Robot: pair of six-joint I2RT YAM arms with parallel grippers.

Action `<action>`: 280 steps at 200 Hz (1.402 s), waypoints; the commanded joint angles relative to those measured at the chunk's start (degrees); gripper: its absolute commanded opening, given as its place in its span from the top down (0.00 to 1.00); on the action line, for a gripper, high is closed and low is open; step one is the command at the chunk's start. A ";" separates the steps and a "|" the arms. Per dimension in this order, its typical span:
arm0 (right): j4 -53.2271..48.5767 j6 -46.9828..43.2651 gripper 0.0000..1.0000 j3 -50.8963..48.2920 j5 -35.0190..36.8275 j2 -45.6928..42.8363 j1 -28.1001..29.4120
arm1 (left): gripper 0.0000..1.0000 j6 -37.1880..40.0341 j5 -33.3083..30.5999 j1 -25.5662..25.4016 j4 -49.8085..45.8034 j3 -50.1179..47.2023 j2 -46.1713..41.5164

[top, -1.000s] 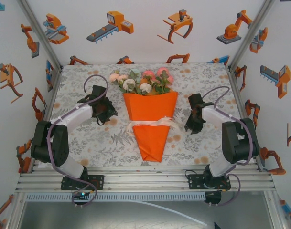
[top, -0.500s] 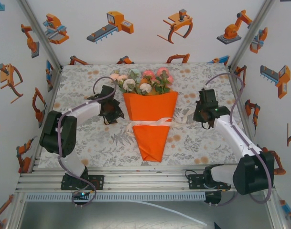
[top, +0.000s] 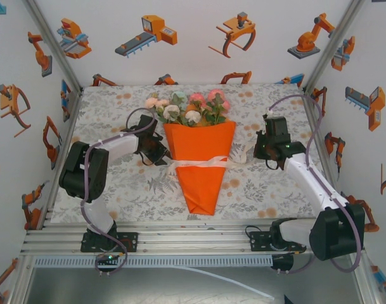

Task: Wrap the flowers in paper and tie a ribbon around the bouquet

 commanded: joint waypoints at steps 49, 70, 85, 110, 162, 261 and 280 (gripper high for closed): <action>-4.08 1.01 1.00 5.20 10.02 -0.67 -0.21 | 1.00 -2.12 2.41 1.54 0.27 -1.40 0.70; -2.89 2.00 1.00 4.33 25.71 -2.62 -3.84 | 1.00 0.86 -1.73 4.55 -2.12 -2.22 -4.92; 0.06 5.63 1.00 3.81 17.79 -2.81 -11.36 | 1.00 3.17 -4.61 6.85 -5.20 -1.83 -7.49; 0.54 12.06 1.00 3.33 12.23 0.88 -17.90 | 1.00 3.12 -3.08 11.99 -6.20 -4.06 -8.61; 1.37 26.66 1.00 -3.28 10.51 2.87 -33.07 | 1.00 3.99 -0.83 24.70 -3.58 -13.60 -11.67; 15.11 9.31 0.29 -7.78 -20.62 -4.44 -26.84 | 0.40 29.82 -6.81 20.24 -6.67 -8.67 -29.71; 20.32 3.04 0.30 -10.22 -20.89 -7.10 -11.43 | 0.34 47.39 -8.65 11.71 -6.25 -5.54 -33.87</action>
